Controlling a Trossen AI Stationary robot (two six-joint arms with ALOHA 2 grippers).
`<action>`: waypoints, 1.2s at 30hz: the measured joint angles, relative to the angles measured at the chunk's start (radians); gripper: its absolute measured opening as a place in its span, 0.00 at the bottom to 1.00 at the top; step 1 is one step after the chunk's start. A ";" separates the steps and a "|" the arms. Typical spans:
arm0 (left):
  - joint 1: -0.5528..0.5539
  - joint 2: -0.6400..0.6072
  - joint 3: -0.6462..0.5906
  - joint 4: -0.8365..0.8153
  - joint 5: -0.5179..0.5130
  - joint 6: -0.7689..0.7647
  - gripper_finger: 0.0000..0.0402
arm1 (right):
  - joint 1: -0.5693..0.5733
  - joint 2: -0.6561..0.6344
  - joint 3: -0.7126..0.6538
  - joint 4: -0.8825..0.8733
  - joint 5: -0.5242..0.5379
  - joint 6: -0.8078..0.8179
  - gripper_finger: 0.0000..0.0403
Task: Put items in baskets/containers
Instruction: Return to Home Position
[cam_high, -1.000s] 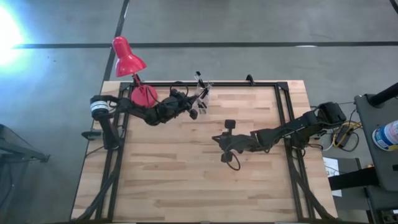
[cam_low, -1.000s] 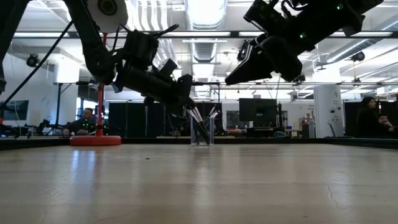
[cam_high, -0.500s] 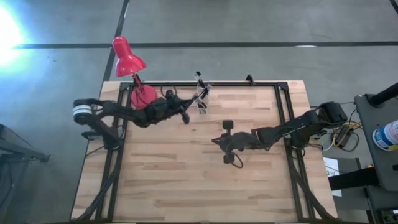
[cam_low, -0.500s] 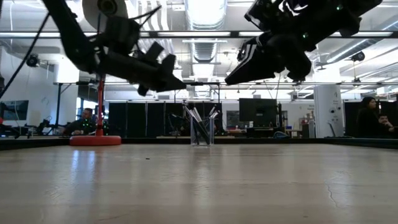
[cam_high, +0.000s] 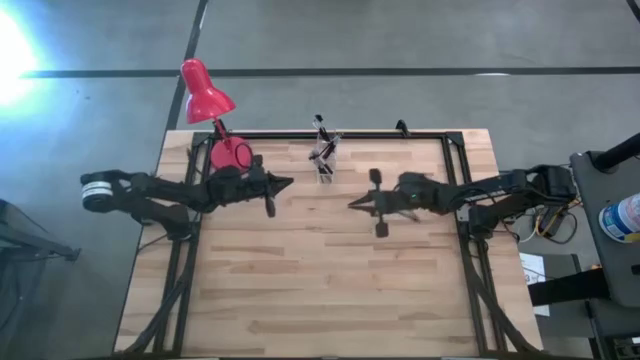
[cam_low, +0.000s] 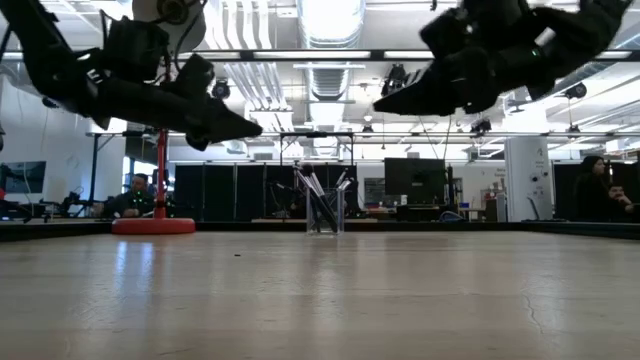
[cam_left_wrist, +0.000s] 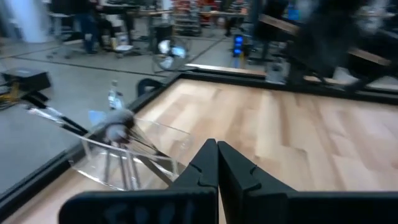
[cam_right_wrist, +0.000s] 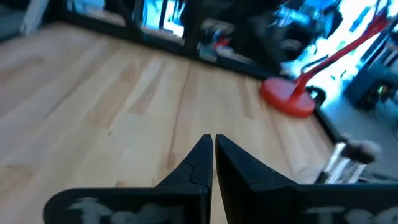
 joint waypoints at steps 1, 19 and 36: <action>0.005 -0.013 -0.014 0.000 0.025 0.006 0.00 | -0.024 -0.018 -0.031 0.043 -0.029 0.000 0.03; 0.119 -0.170 -0.155 0.044 0.198 0.044 0.00 | -0.353 -0.441 -0.435 0.361 -0.130 0.060 0.03; 0.143 -0.492 -0.276 -0.076 0.161 0.035 0.00 | -0.408 -0.714 -0.507 0.139 -0.006 0.084 0.03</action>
